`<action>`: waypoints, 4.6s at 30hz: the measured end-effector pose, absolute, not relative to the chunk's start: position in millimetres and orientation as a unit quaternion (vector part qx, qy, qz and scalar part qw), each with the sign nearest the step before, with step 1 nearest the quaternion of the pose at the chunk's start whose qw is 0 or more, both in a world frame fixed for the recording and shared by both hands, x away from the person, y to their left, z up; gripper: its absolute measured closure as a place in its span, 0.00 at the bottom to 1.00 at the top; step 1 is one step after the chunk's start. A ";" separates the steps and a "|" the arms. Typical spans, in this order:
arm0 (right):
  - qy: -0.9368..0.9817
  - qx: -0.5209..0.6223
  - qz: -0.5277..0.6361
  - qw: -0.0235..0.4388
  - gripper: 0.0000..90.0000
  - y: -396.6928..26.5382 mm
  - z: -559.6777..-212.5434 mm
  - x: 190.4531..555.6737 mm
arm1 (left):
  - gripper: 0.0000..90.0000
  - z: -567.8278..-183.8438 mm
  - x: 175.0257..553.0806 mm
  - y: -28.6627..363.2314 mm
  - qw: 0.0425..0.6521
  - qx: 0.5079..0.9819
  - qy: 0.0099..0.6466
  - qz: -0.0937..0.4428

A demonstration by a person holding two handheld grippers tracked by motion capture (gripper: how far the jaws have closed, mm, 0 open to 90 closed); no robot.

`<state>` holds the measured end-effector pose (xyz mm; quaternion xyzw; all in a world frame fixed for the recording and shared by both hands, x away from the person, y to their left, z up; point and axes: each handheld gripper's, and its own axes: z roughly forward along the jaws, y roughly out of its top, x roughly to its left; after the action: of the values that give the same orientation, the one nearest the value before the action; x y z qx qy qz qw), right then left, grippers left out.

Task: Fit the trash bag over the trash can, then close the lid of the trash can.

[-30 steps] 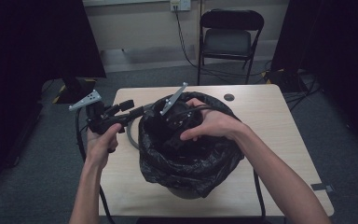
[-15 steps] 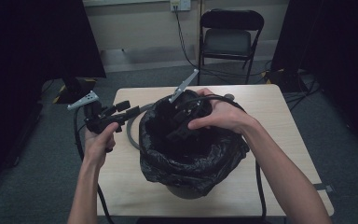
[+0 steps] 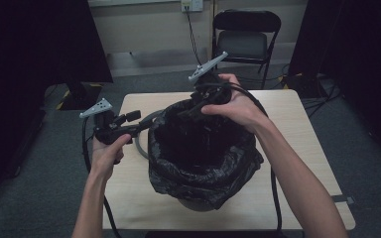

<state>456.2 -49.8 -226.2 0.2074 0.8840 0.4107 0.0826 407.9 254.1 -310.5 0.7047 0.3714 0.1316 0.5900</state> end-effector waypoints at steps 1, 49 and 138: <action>0.883 0.212 0.411 0.085 0.21 -52.1 -224.6 457.8 | 0.33 -310.8 408.1 253.7 0.585 0.708 0.372 0.135; 0.768 0.438 0.428 0.185 0.19 -231.9 -381.5 402.4 | 0.30 -467.3 471.9 289.1 0.331 0.714 0.602 0.134; 0.793 0.456 0.347 0.207 0.17 -250.2 -500.2 360.6 | 0.88 -393.4 483.4 331.4 0.494 0.537 0.652 0.206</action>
<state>360.6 -250.2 -500.2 0.4563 0.7928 0.3470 0.2070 483.4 331.4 -393.4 0.5374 0.6518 0.2063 0.4938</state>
